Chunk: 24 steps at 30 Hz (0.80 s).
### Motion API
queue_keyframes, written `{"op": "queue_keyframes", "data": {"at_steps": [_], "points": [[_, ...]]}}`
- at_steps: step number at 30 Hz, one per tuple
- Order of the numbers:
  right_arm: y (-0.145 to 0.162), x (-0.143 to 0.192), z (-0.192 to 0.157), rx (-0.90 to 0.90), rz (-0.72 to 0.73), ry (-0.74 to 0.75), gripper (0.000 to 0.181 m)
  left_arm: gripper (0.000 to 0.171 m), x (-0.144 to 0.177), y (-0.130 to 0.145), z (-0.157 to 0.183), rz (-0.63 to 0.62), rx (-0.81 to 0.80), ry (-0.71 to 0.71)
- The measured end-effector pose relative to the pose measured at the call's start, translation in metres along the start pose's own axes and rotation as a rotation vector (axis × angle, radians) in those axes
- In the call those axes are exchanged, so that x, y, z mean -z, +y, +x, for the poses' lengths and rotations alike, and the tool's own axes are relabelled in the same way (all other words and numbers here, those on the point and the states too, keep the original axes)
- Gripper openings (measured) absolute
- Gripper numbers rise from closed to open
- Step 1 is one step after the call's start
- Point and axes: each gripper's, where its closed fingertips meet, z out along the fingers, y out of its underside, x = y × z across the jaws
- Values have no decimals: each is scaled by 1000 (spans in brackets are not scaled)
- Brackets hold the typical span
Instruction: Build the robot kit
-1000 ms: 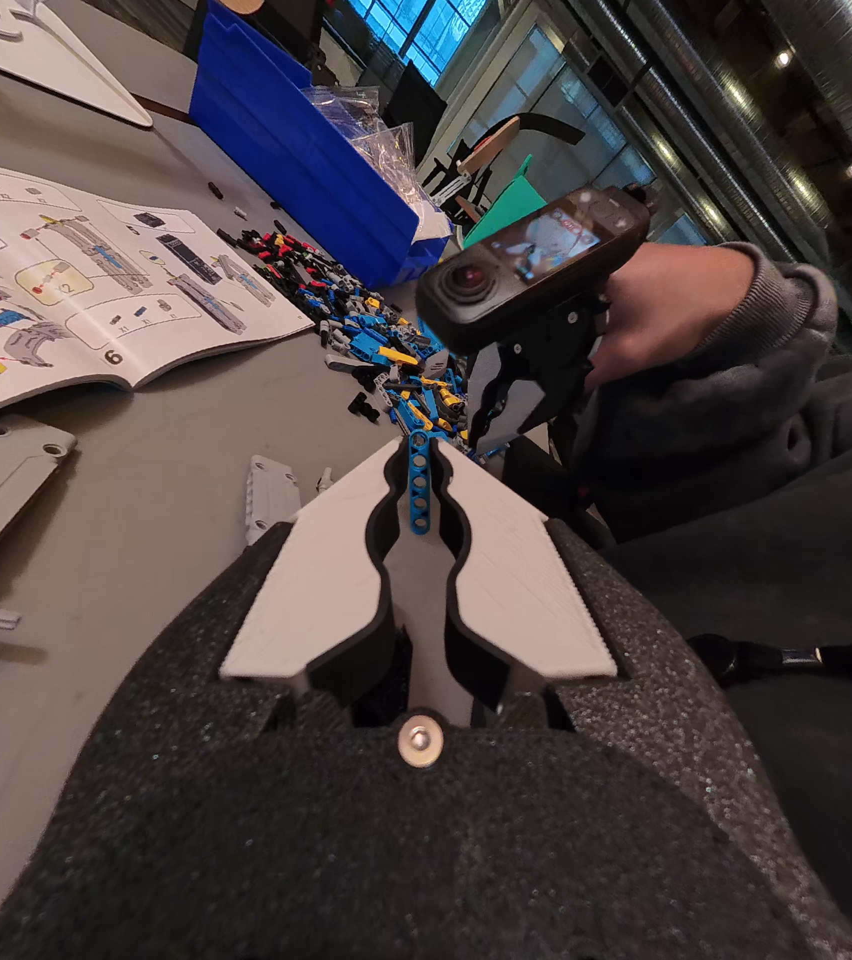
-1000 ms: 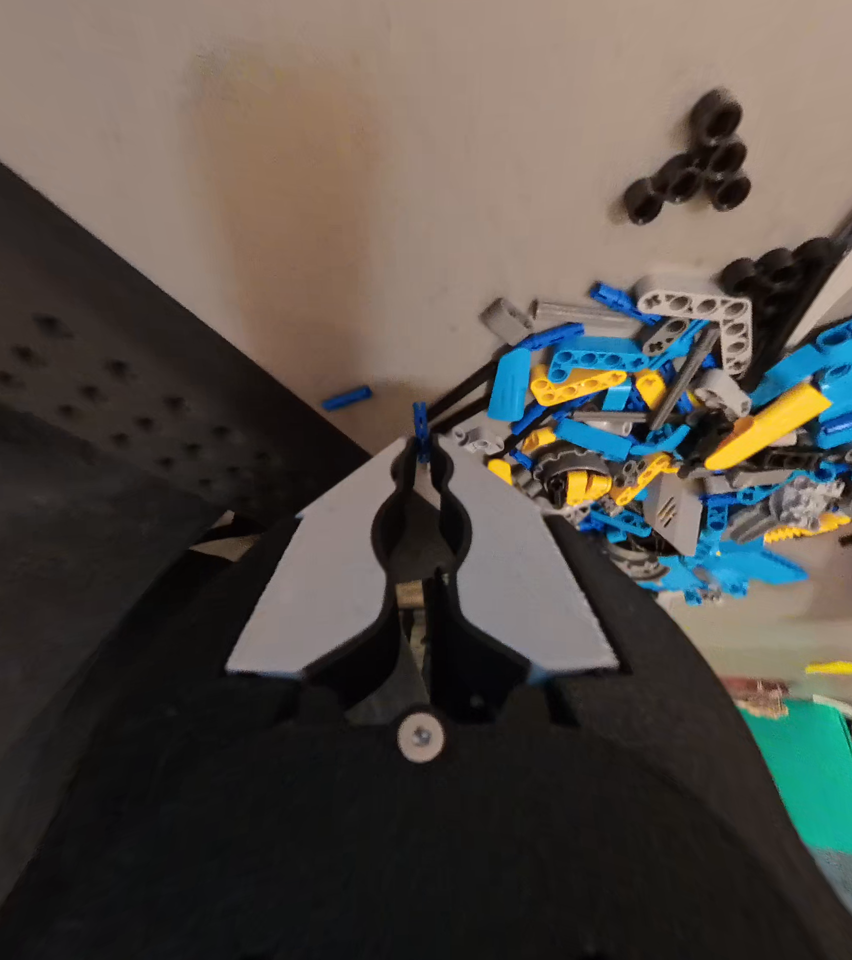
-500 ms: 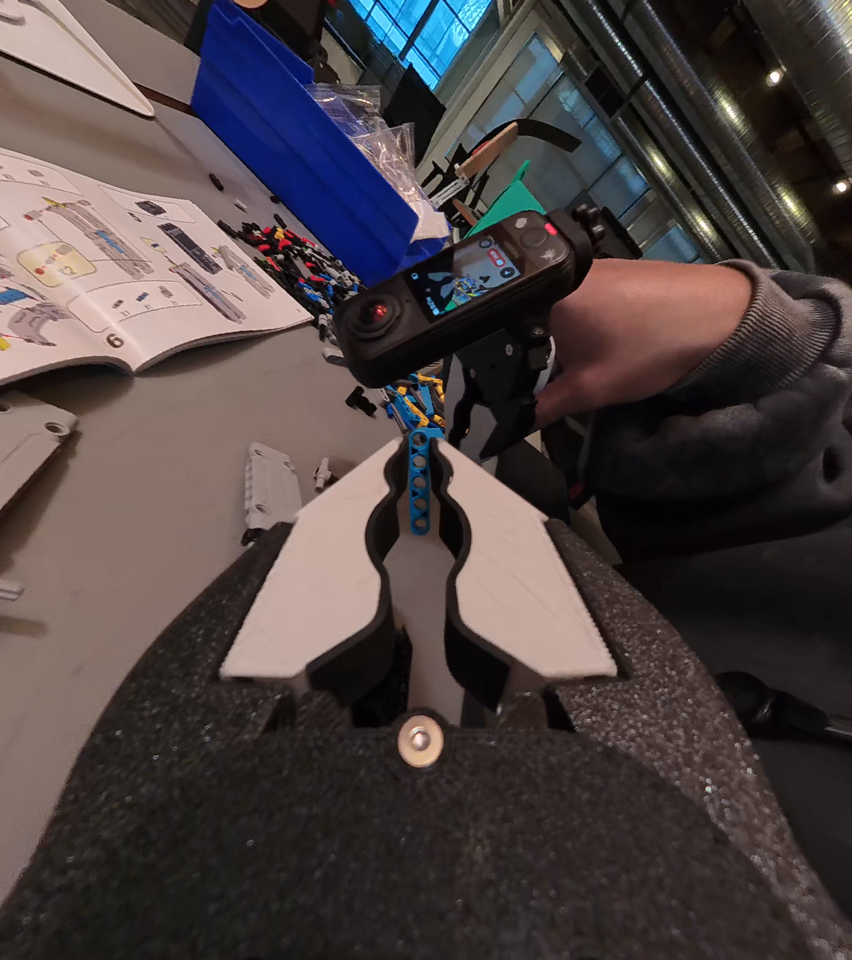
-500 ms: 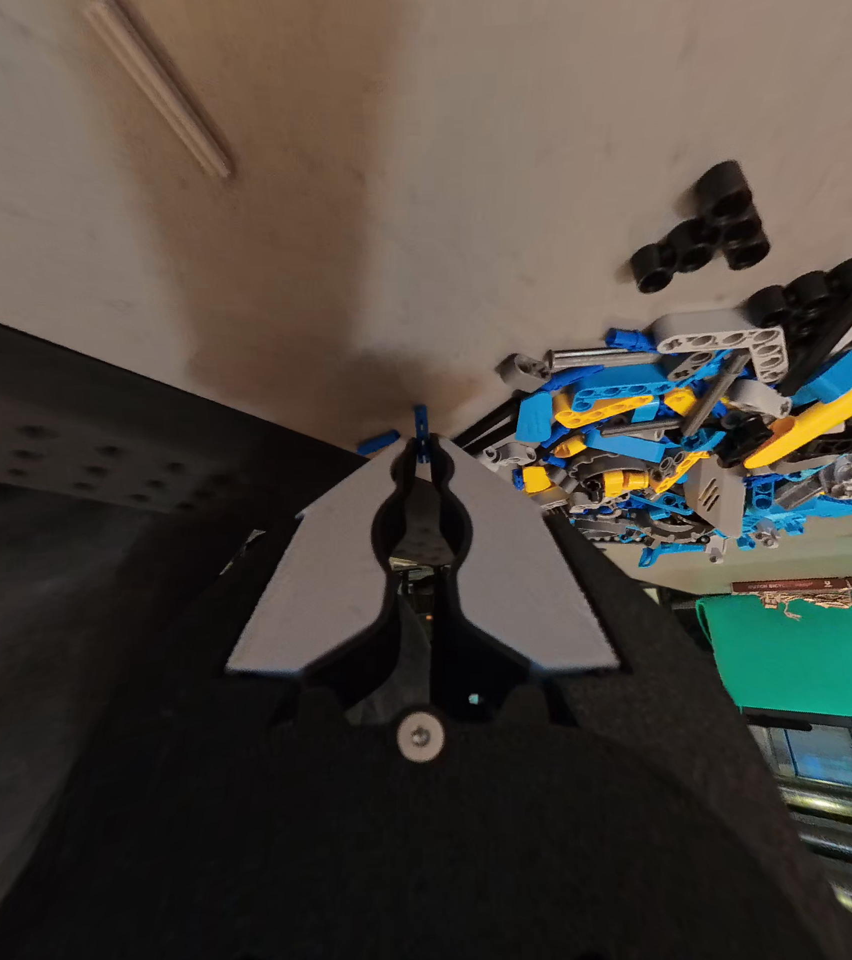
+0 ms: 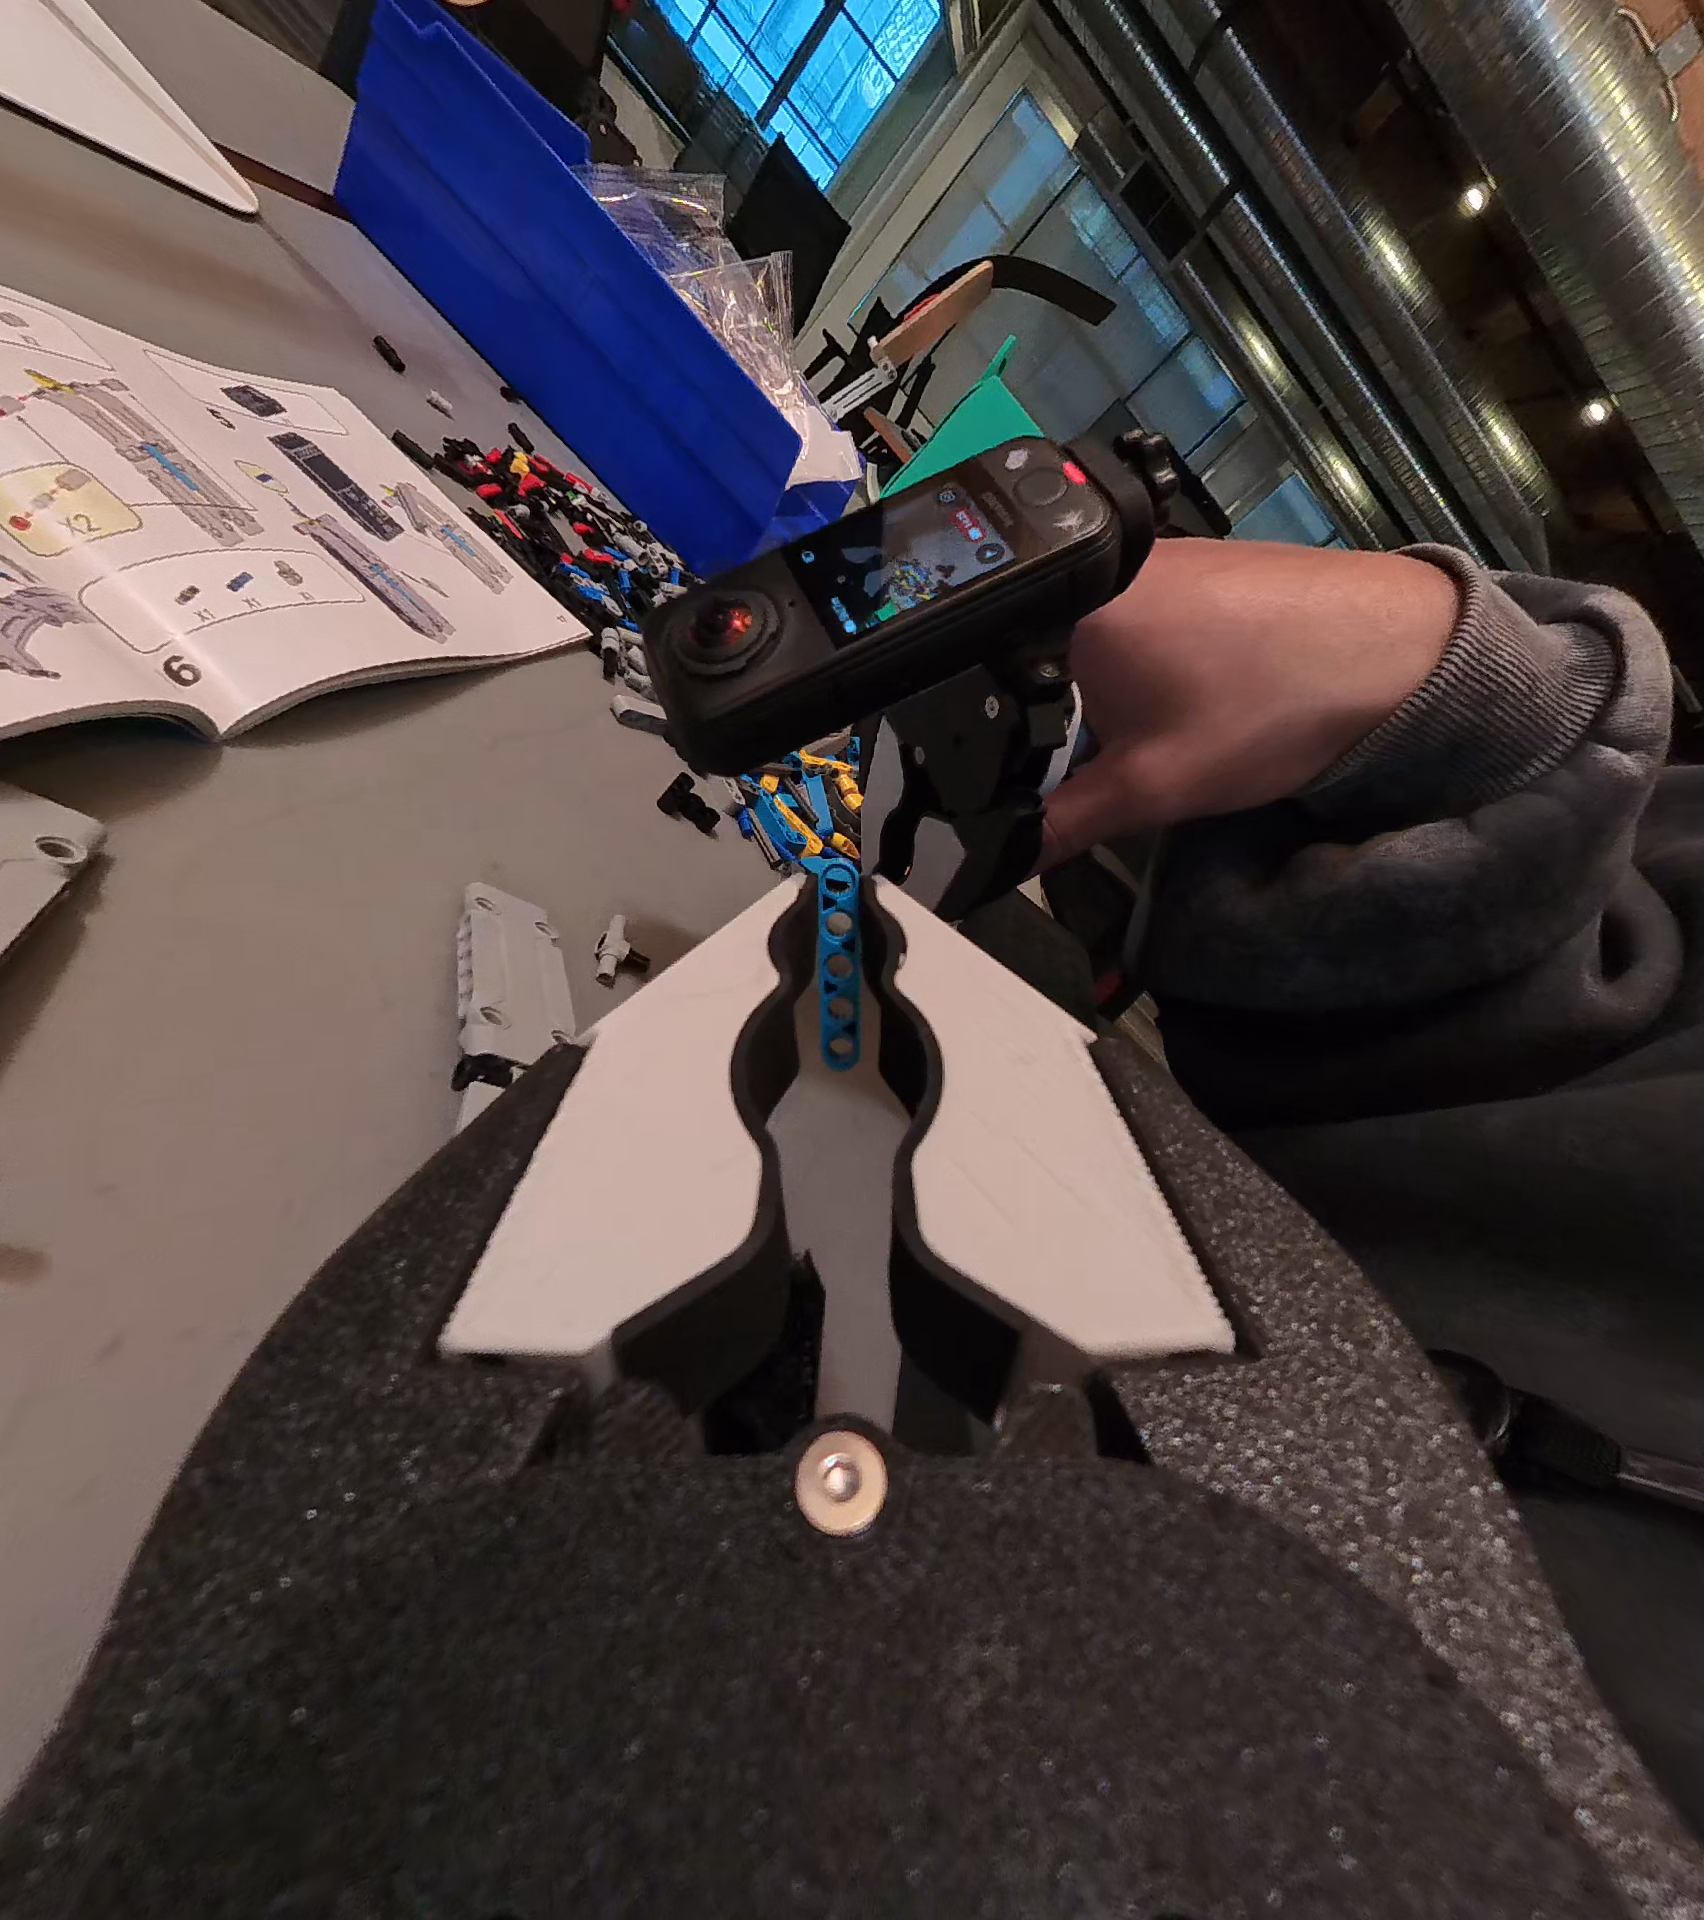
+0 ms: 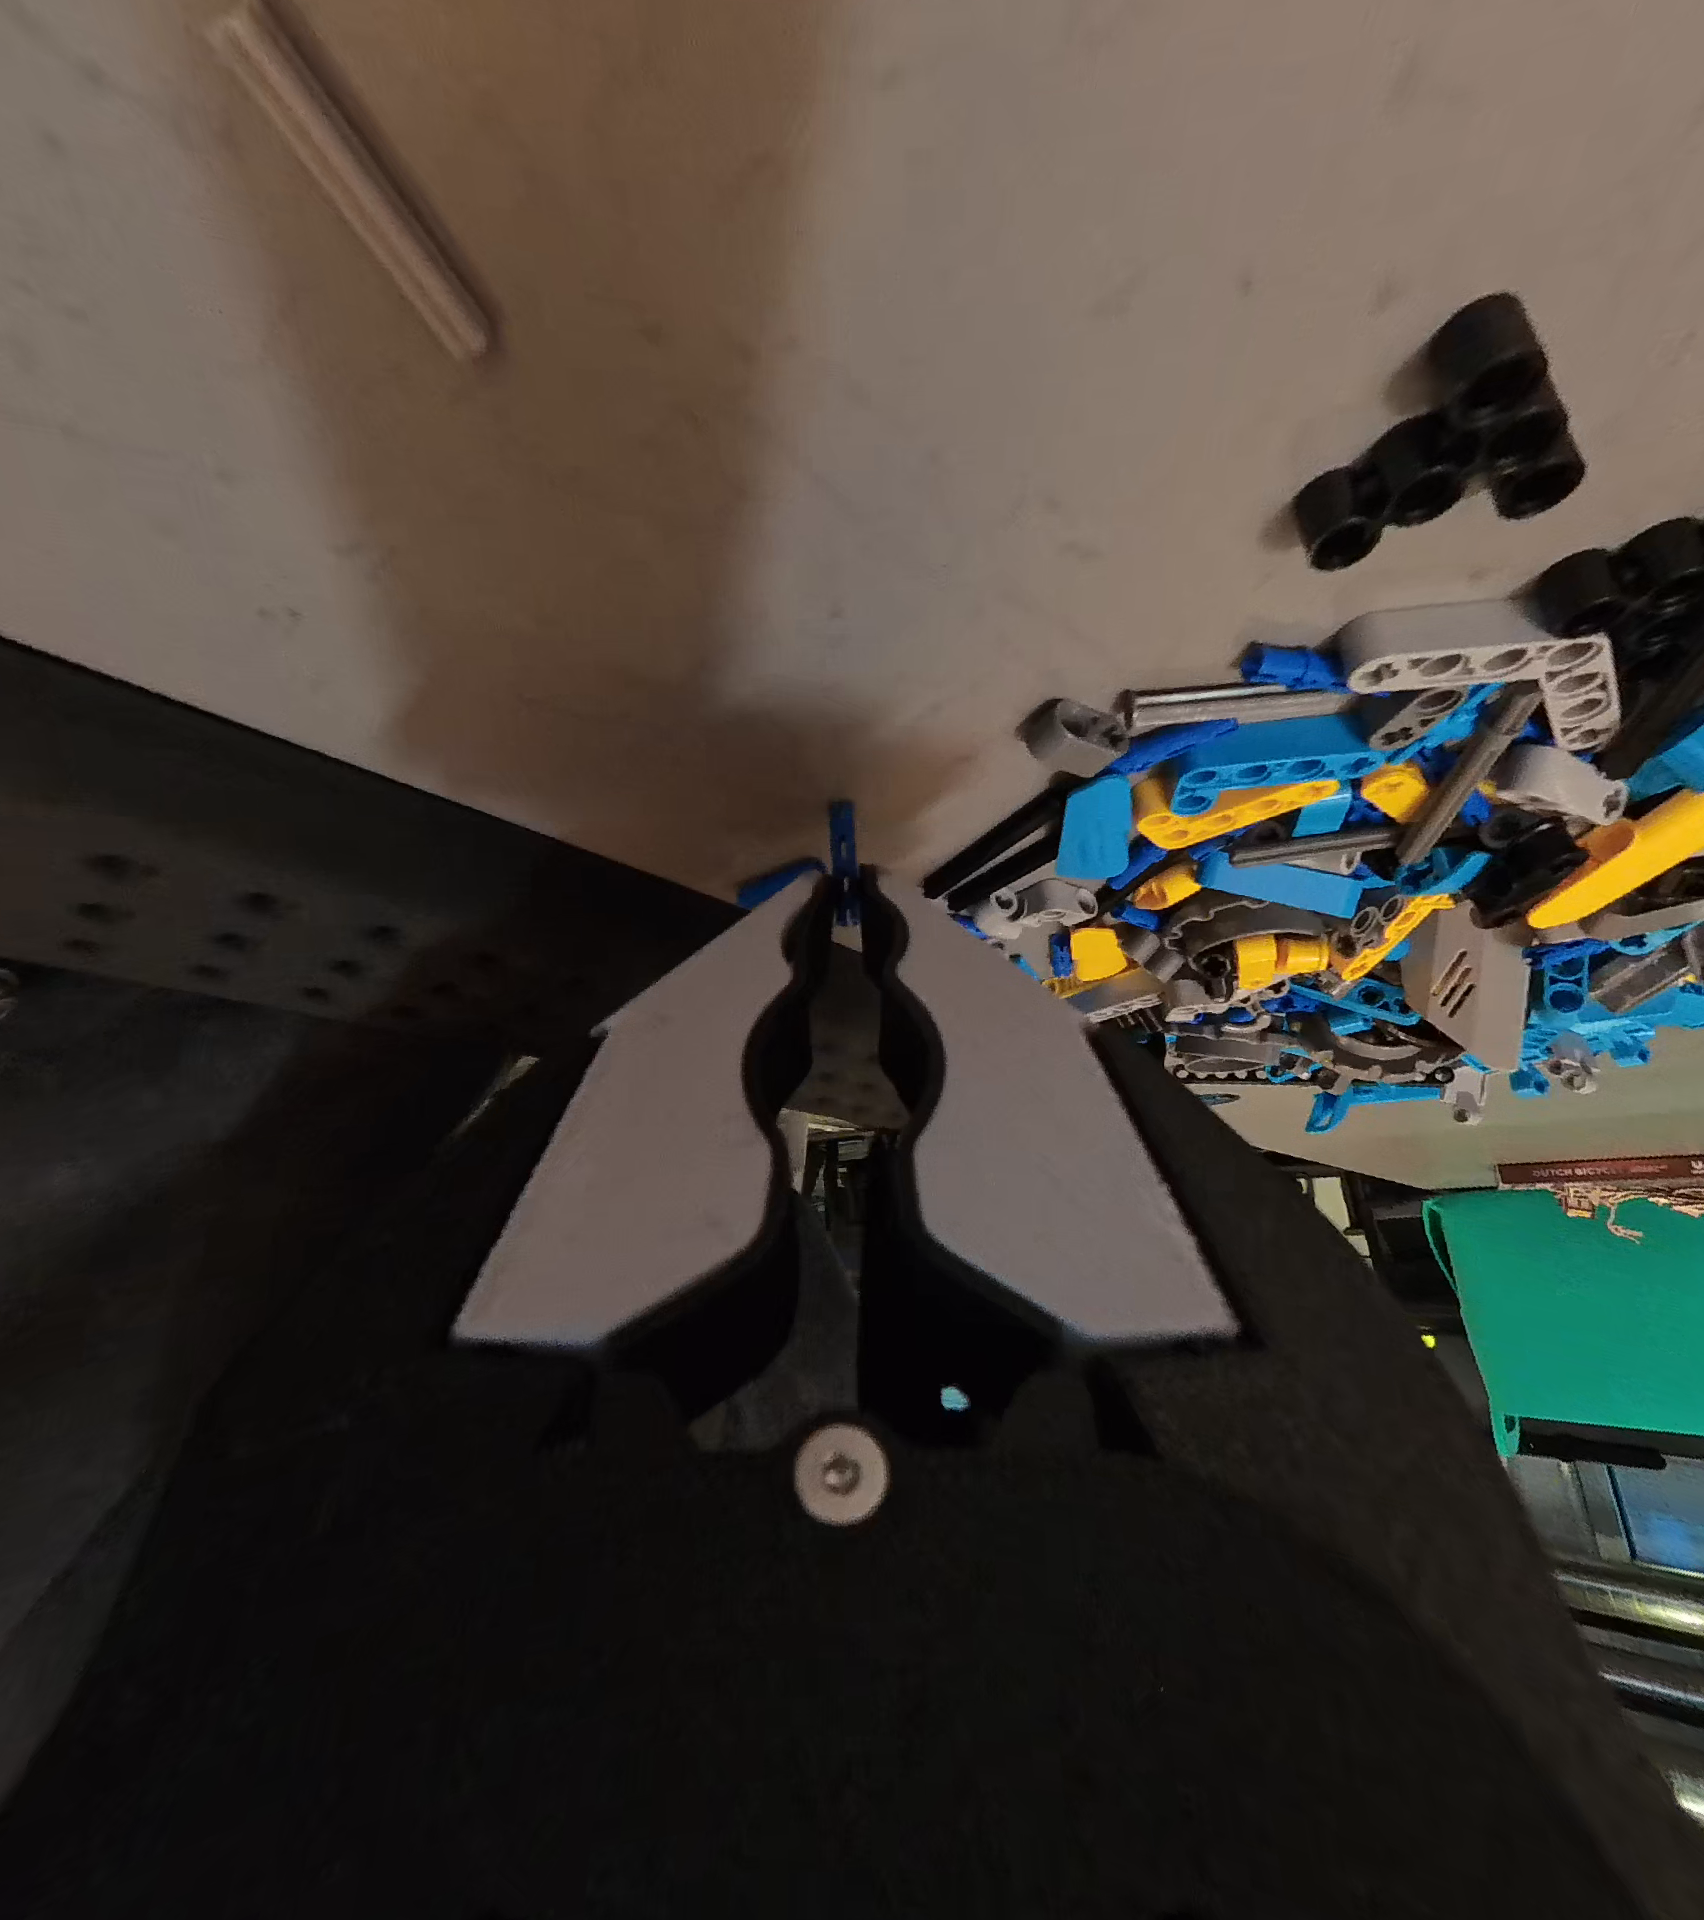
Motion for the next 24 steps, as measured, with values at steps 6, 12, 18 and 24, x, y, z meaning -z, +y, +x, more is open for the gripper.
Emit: {"op": "queue_keyframes", "data": {"at_steps": [6, 12, 18, 24], "points": [[0, 0, 0, 3, -2, 0, 3, 6, 0, 0, 0, -1, 0, -3], [-2, 0, -5, 9, 3, -11, 5, 6, -1, 1, 1, -6, -2, 2], [-3, 1, -3, 6, 10, -4, 9, 6, -1, 1, 1, -6, -1, 3], [-2, 3, -6, 13, 39, -25, 15, 6, -1, 2, 1, -7, 0, 6]]}}
